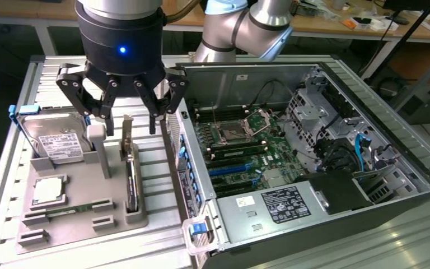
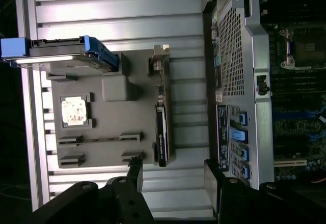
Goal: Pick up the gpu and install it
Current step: 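Pick up the gpu and move the gpu toward the slot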
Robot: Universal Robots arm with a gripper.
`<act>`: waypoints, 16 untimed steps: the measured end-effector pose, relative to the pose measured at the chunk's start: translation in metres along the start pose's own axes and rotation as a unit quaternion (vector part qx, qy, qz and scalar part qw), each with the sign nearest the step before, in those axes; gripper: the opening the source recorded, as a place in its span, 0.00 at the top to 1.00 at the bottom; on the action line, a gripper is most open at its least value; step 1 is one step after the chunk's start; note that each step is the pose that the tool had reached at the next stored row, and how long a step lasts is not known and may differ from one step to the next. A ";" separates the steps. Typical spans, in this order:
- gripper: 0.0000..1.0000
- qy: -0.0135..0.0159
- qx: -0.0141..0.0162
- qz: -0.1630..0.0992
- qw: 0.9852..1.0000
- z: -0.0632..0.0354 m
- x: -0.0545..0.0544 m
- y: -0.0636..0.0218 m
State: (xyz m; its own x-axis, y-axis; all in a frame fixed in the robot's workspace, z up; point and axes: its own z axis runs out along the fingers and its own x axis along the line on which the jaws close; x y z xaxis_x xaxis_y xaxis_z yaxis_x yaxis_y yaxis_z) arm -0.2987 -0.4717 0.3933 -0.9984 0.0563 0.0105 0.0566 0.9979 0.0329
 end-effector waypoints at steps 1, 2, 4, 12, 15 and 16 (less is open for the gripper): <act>0.40 0.000 0.000 0.000 1.000 0.0000 0.000 -0.0007; 0.40 0.000 0.000 0.000 1.000 0.0000 0.000 -0.0015; 0.40 0.000 0.000 0.000 1.000 -0.0001 0.000 -0.0033; 0.40 0.000 0.000 0.000 1.000 -0.0002 0.000 -0.0068; 0.40 0.000 0.000 0.000 1.000 0.0001 0.000 -0.0068; 0.40 0.000 0.000 0.000 1.000 0.0004 0.000 -0.0068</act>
State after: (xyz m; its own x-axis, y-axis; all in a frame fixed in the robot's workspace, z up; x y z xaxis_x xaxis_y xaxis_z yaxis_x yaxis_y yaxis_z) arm -0.2987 -0.4785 0.3926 -0.9984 0.0563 0.0105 0.0567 0.9979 0.0329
